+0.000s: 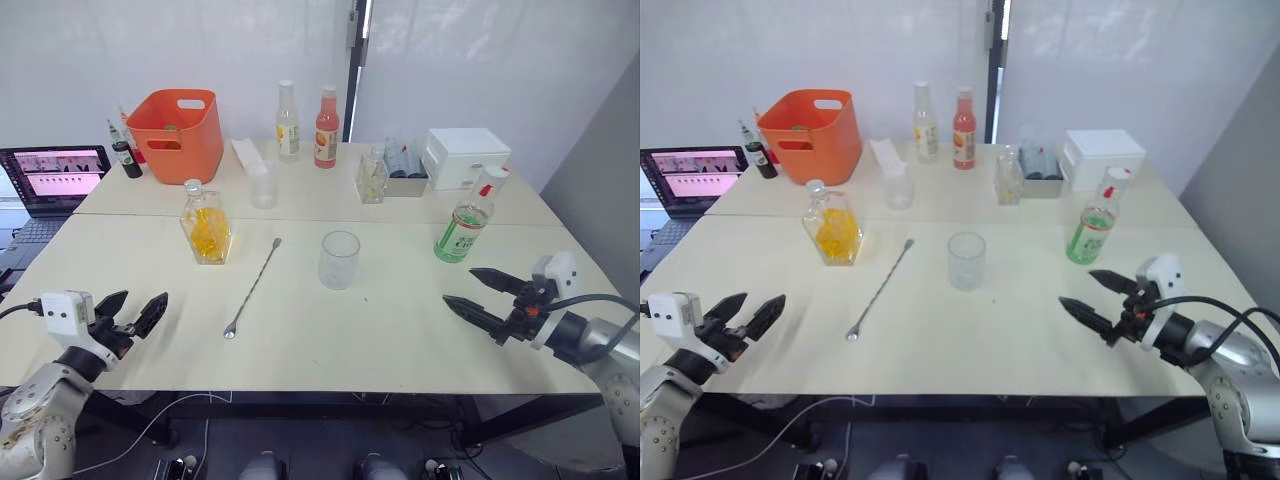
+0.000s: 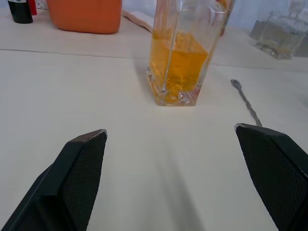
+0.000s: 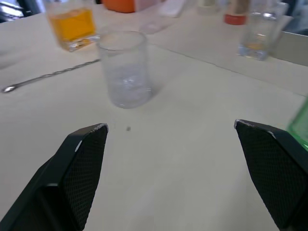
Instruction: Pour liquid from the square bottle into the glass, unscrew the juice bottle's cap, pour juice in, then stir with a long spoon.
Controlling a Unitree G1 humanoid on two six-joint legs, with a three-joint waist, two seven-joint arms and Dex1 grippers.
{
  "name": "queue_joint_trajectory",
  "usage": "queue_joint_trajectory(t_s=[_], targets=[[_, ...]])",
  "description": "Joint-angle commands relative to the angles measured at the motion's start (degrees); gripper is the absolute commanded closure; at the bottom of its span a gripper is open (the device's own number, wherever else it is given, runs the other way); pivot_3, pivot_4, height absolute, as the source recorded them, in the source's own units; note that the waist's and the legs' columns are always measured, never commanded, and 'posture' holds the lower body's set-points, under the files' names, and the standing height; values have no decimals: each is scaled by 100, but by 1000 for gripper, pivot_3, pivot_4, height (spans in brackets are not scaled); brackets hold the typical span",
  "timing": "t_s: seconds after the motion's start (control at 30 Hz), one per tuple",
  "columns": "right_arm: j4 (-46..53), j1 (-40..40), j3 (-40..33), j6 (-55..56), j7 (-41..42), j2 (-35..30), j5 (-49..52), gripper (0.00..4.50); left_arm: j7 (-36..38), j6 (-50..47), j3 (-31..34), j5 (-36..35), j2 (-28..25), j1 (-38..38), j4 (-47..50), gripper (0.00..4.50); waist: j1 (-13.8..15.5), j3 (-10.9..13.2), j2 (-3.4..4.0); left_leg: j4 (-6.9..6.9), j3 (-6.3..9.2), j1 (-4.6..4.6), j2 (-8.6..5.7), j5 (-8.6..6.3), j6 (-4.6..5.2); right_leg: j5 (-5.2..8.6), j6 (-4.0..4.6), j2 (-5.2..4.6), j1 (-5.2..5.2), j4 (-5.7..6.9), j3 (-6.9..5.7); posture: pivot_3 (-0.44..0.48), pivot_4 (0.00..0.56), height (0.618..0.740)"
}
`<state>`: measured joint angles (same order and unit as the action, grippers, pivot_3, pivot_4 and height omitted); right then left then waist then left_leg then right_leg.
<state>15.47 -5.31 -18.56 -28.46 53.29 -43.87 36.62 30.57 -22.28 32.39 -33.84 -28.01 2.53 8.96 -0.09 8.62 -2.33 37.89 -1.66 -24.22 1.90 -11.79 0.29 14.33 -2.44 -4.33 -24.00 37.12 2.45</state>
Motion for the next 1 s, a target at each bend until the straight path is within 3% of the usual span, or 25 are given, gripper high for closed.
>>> queue_joint_trajectory(t_s=[0.03,0.27,0.53,1.0], targets=[[211,-158,159,-55,503,-215,222,38,-681,-205,-203,-16,256,-239,539,0,23,0,0,0,-1,0,-3,0,0,0,0,-1,1,0,1,0,150,715],[497,-381,575,-45,1195,-379,376,38,-1862,-751,-943,403,620,-1066,931,0,60,0,-2,6,0,-1,-11,0,0,-2,-3,8,3,-1,1,0,150,715],[679,-602,686,-178,1132,-325,438,38,-2850,-1683,-1577,1035,640,-2369,490,0,74,0,-4,12,5,-3,-17,0,0,-4,-6,12,4,0,1,0,150,715],[894,-322,472,-177,669,-182,454,38,-2943,-1604,-1897,1837,559,-3711,-979,0,74,1,-6,12,7,-7,-19,0,0,-4,-5,13,0,2,-1,0,150,715]])
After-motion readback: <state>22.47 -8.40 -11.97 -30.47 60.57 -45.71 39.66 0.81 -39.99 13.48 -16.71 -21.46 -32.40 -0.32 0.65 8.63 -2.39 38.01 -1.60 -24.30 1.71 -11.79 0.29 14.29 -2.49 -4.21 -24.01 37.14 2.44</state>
